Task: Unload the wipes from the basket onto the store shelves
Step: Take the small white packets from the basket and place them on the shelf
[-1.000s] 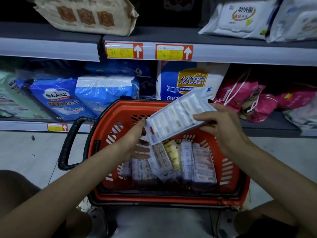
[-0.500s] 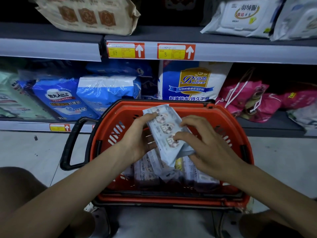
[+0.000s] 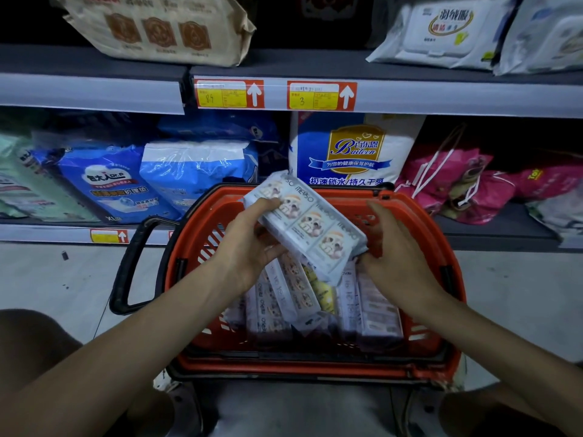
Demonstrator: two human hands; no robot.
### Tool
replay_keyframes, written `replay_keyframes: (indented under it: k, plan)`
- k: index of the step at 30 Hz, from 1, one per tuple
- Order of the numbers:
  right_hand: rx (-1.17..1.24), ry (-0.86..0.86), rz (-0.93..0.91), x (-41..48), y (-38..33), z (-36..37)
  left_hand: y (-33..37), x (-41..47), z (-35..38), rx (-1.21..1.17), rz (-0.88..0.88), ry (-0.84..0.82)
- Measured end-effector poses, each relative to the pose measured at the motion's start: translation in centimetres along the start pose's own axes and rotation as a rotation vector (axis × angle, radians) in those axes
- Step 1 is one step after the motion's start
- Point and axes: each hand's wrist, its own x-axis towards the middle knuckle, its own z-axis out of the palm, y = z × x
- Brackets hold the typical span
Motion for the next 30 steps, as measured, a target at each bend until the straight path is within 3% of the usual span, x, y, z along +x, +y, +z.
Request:
replay_keyframes:
  k: [2,5,8,11,14,18,22,25,27,30]
  plan:
    - [0.093,0.093,0.037,0.0,-0.1,0.0,0.2,-0.1,0.1,0.027,0.075,0.004]
    - [0.205,0.164,0.033,-0.2,-1.2,-0.2,-0.2,-0.6,0.4,0.238,0.371,0.016]
    - [0.729,-0.136,0.371,-0.5,-3.1,-0.4,-1.1,-1.3,0.6,0.59,0.756,-0.102]
    - [0.998,-0.381,0.668,-0.2,-3.6,-0.1,-2.0,-1.2,0.0,1.049,1.104,-0.264]
    - [1.298,-0.399,0.7,0.3,-3.3,-0.1,-2.8,-0.7,-0.4,1.528,1.396,-0.456]
    - [1.268,-0.42,0.657,0.4,-2.6,-0.1,-2.7,-0.6,-0.3,1.671,1.602,-0.529]
    - [1.172,-0.34,0.583,0.5,-1.6,0.4,-1.9,-0.2,-0.3,1.776,1.598,-0.507]
    - [1.028,-0.217,0.43,0.5,-1.3,0.4,-2.0,0.0,-0.9,1.839,1.402,-0.436]
    - [0.8,-0.059,0.271,0.3,-1.6,0.2,-2.4,-0.3,-1.0,1.639,1.216,-0.359]
    - [0.61,0.093,0.076,-0.2,-2.4,-0.2,-2.8,-1.7,0.2,1.027,0.741,-0.27]
